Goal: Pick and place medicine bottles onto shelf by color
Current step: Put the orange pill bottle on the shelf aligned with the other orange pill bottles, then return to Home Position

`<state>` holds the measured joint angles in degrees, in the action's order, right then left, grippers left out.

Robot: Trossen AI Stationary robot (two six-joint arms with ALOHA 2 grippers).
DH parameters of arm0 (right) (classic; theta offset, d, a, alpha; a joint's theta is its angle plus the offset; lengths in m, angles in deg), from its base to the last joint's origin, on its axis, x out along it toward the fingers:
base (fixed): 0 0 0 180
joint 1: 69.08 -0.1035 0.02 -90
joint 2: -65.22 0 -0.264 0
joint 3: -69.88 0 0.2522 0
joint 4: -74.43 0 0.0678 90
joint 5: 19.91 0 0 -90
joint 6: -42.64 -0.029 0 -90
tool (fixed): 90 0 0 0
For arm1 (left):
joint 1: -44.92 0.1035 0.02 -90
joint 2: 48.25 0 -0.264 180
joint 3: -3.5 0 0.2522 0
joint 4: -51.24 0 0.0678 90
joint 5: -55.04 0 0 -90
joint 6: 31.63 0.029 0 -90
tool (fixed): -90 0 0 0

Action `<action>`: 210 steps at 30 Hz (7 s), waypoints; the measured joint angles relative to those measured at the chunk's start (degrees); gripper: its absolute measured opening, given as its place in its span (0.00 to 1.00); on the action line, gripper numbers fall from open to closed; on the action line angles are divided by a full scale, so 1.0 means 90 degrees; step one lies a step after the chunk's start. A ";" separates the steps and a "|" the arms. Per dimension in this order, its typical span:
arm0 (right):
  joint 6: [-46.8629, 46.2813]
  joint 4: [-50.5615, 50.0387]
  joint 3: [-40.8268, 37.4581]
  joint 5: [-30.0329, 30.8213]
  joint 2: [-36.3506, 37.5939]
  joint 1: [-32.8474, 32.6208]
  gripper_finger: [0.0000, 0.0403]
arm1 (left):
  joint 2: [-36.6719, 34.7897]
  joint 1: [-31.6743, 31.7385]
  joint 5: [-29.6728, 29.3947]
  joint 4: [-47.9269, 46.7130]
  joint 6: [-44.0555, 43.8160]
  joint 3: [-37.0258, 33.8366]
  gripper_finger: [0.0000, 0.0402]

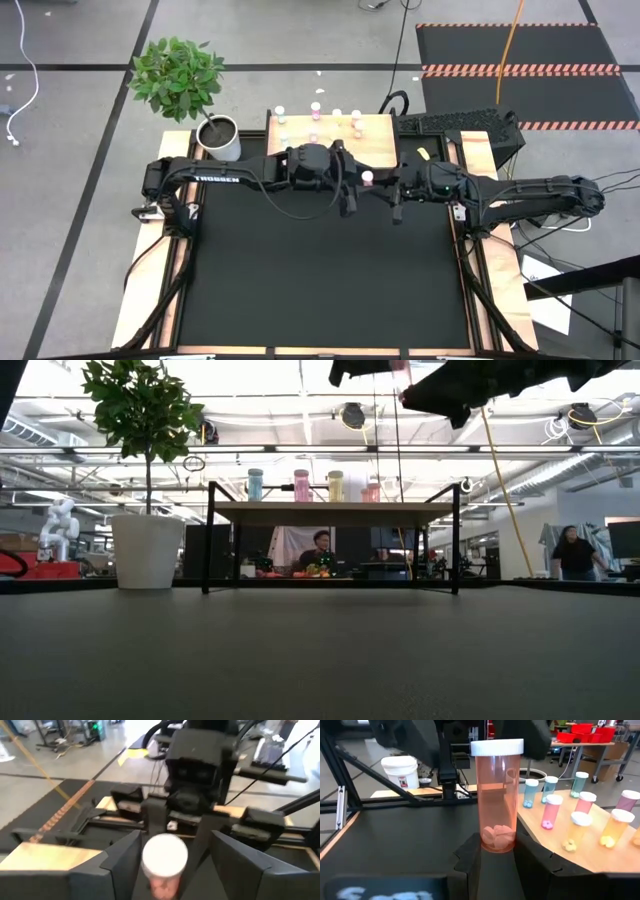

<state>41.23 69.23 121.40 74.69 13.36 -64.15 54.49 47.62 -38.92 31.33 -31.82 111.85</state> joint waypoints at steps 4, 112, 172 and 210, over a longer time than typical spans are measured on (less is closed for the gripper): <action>-0.0075 0.0031 0.0000 0.0010 0.0005 0.0000 0.25 | 0.0000 0.0000 -0.0185 -0.0027 -0.0019 0.0000 0.57; -0.3255 -0.3320 -0.0005 0.1982 0.1263 -0.0017 0.73 | 0.1469 0.1899 0.0398 -0.0162 0.0429 0.0158 0.59; 0.0742 -0.4045 -0.0468 -0.0328 0.5349 0.0291 0.00 | -0.9543 0.2130 0.1344 0.2264 -0.0214 -1.0448 0.01; -0.0672 -0.0653 -0.4089 -0.1173 0.5684 0.0282 0.00 | -0.9373 0.1847 0.2169 0.1029 -0.0642 -1.0440 0.04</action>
<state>35.18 63.35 84.59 64.14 64.51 -61.61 -29.87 64.24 -19.41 40.59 -37.60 17.89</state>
